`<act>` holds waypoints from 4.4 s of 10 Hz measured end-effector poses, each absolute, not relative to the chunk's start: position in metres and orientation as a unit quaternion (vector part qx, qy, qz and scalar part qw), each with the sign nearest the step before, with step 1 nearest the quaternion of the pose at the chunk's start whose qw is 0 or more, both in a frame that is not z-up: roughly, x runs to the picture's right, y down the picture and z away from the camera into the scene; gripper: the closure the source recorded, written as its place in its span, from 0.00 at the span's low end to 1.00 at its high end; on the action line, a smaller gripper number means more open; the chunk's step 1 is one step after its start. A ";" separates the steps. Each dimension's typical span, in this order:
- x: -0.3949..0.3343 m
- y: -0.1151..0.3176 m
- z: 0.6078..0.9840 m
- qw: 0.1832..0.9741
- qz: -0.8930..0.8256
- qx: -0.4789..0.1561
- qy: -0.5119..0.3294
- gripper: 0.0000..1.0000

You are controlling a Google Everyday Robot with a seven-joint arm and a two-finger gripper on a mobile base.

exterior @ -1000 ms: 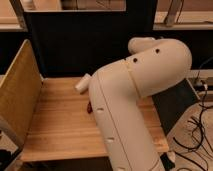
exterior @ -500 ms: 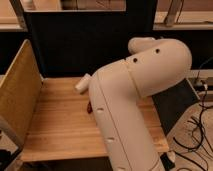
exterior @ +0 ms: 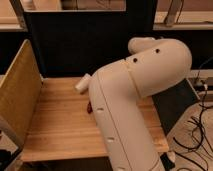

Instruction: Push the ceramic bowl across the table

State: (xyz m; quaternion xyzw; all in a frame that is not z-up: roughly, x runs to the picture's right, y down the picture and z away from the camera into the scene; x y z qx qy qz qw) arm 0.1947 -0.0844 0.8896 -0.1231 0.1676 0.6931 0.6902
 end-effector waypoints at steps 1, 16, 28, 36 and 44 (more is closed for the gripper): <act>0.195 -0.084 0.890 0.692 0.691 -0.123 0.169 0.90; 0.026 -0.043 0.889 0.845 0.460 -0.204 0.181 1.00; 0.010 0.020 0.885 0.848 0.407 -0.278 0.194 1.00; -0.069 0.015 0.924 0.883 0.308 -0.313 0.167 1.00; -0.017 -0.007 0.982 0.873 0.326 -0.304 0.196 1.00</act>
